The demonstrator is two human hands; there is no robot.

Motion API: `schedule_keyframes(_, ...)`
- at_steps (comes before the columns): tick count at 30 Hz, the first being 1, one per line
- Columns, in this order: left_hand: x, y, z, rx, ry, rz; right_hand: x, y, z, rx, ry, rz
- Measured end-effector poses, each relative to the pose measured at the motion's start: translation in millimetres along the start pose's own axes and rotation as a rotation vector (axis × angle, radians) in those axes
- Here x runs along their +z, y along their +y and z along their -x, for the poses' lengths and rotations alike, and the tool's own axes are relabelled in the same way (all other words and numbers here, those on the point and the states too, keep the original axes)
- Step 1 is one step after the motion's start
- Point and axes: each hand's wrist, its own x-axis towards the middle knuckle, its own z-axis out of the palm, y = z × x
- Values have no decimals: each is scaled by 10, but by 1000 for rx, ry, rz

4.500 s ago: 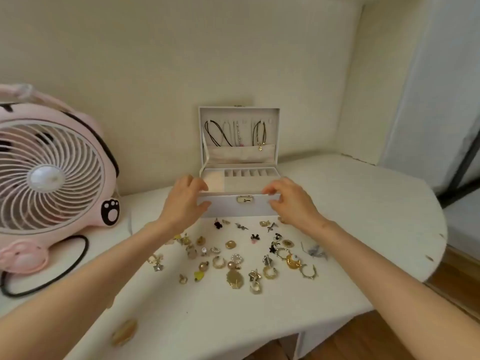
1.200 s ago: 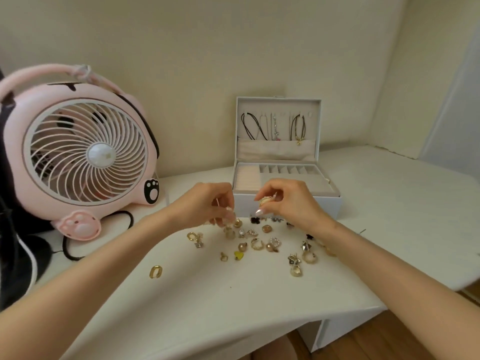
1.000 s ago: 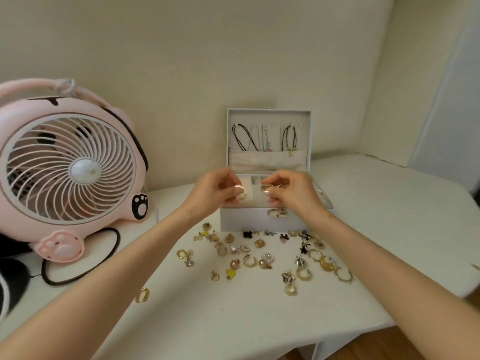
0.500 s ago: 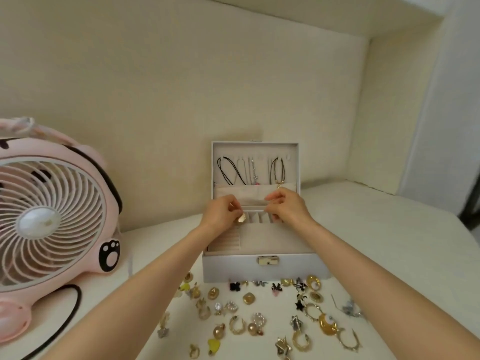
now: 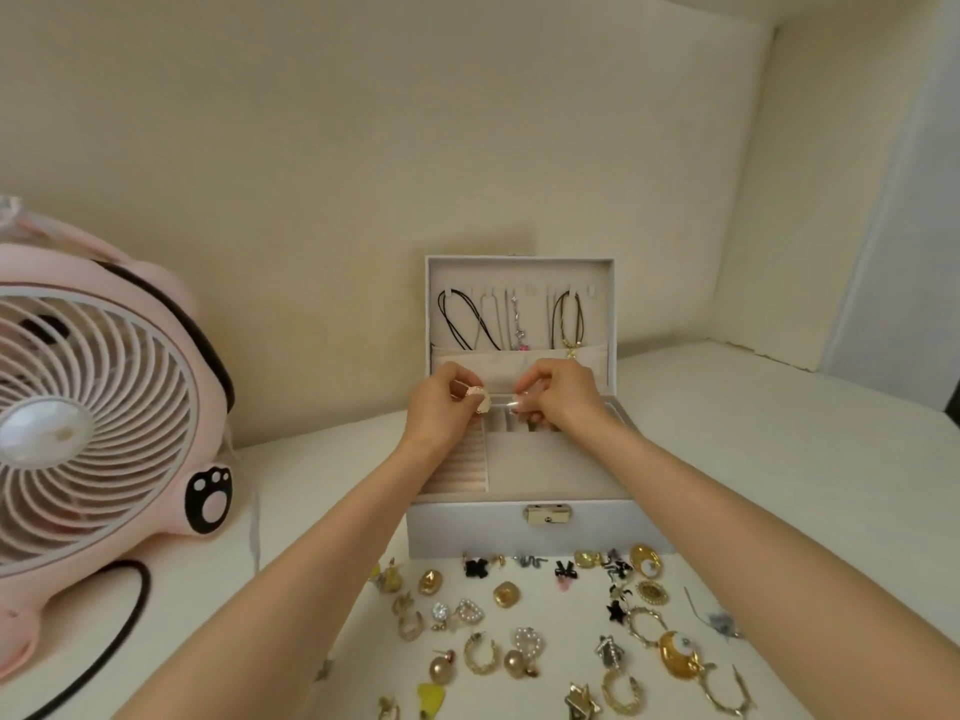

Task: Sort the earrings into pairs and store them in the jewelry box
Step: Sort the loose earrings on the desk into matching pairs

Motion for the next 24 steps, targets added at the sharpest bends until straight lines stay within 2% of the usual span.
schedule_keyframes(7, -29, 115, 100, 93, -28, -14, 12, -105, 137, 25, -58, -91)
schedule_keyframes(12, -319, 325, 522, 137, -227, 55, -311, -277, 602, -68, -242, -101)
schedule_keyframes(16, -617, 361, 832, 41, -353, 25, -453, -367, 1030, -122, -384, -140)
schedule_keyframes(21, -964, 363, 1003, -108, -366, 42, -278, -433, 1323, -142, -460, -144)
schedule_keyframes(24, -1206, 366, 1056, -189, -453, 33, -105, -438, 1404, -156, -531, -88)
